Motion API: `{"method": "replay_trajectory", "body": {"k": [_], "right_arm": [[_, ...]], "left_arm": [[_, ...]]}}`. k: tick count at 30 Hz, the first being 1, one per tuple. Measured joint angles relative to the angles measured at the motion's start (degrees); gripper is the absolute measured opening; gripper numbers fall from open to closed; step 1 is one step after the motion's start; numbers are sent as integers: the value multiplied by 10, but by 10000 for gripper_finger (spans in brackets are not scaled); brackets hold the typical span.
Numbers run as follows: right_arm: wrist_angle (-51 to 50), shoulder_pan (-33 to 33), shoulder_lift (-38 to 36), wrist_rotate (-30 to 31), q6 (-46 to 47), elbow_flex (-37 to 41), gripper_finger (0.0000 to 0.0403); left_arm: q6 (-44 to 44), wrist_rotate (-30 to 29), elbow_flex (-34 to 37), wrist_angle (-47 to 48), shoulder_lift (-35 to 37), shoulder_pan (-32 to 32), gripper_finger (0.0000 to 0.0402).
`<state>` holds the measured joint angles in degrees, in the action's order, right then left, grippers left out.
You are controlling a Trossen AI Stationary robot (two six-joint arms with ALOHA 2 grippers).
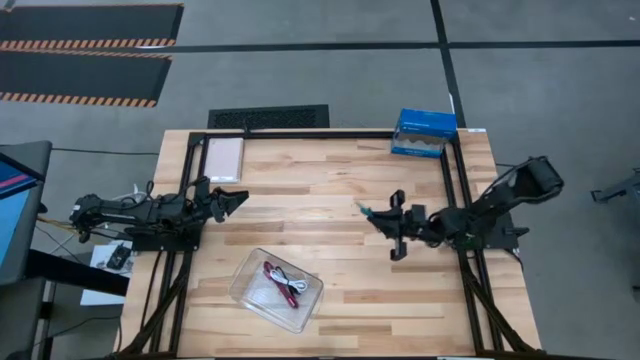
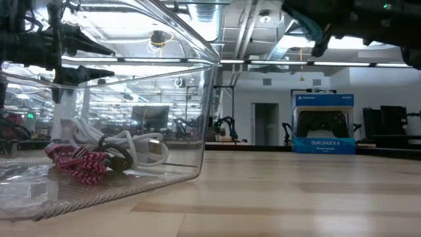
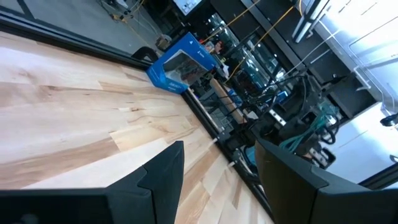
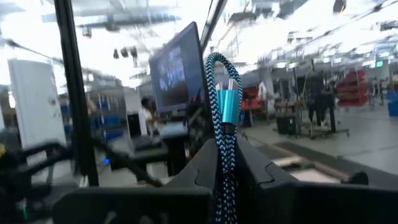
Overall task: Pick and place USB-C Cables
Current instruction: Put the blue charger cable into the transparent bin
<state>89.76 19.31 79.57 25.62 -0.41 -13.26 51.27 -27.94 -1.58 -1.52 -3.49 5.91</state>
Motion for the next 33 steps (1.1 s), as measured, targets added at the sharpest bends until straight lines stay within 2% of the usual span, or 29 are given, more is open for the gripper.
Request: {"method": "replay_trajectory", "body": {"k": [6,16,25,28,33], "right_arm": [[-2,0,89,-11,11,-56,42],[1,-3,230,-83,49,-182,45],[-1,12,319,-115,85,-306,44],[-55,19,330,-115,88,-351,41],[-236,25,332,-105,112,-436,40]], "left_arm": [[-2,-1,0,0,0,0,185],[-2,1,0,0,0,0,185],[-2,1,0,0,0,0,185],[-2,1,0,0,0,0,185],[-2,1,0,0,0,0,185]]}}
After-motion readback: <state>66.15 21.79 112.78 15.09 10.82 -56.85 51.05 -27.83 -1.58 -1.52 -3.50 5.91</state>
